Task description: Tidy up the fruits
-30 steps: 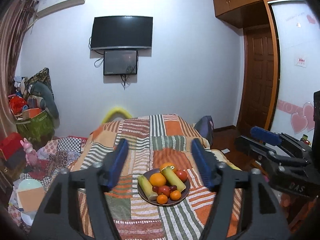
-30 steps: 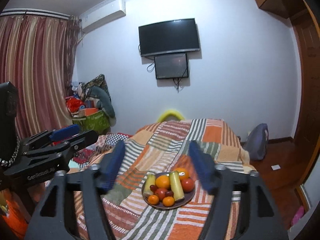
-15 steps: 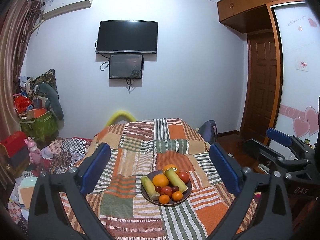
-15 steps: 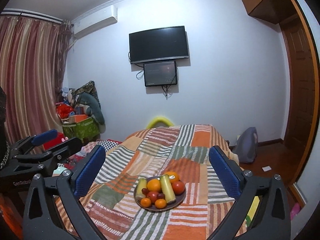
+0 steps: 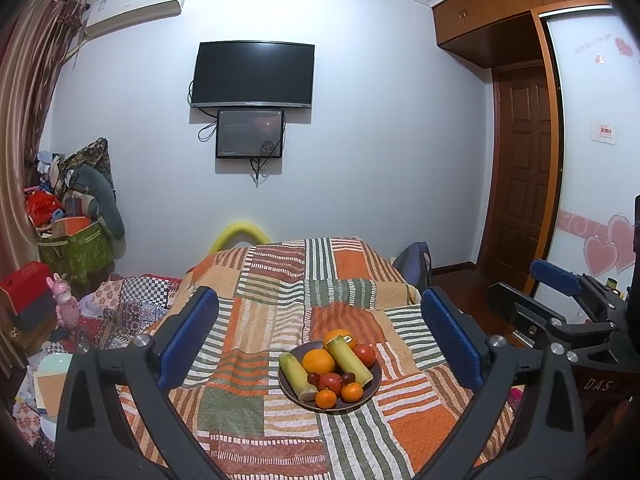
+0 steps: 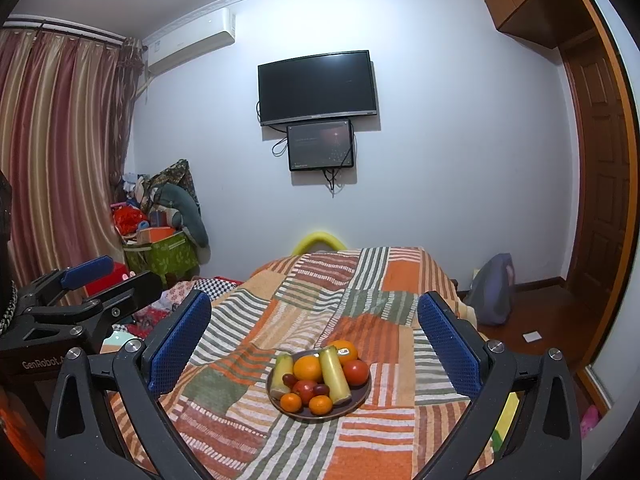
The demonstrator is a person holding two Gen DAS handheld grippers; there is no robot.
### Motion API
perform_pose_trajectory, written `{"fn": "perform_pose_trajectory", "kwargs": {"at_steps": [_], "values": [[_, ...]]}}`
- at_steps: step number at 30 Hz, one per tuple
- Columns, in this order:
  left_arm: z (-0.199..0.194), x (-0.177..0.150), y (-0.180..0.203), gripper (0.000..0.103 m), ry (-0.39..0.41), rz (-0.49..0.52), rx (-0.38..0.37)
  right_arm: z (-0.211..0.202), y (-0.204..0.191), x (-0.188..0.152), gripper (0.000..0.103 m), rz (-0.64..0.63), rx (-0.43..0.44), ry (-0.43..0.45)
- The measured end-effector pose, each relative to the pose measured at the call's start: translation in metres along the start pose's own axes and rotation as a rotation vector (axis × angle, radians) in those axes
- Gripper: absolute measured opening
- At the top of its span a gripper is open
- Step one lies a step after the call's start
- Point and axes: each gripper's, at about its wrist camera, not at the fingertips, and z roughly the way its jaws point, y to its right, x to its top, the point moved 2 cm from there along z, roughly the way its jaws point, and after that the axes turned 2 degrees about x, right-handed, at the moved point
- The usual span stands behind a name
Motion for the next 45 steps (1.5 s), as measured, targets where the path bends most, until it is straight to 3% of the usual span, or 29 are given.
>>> {"fn": "perform_pose_trajectory", "kwargs": {"at_steps": [45], "values": [[-0.007,0.004,0.009,0.103,0.021,0.020,-0.036,-0.011,0.001,0.007,0.103,0.003,-0.016,0.029]]}}
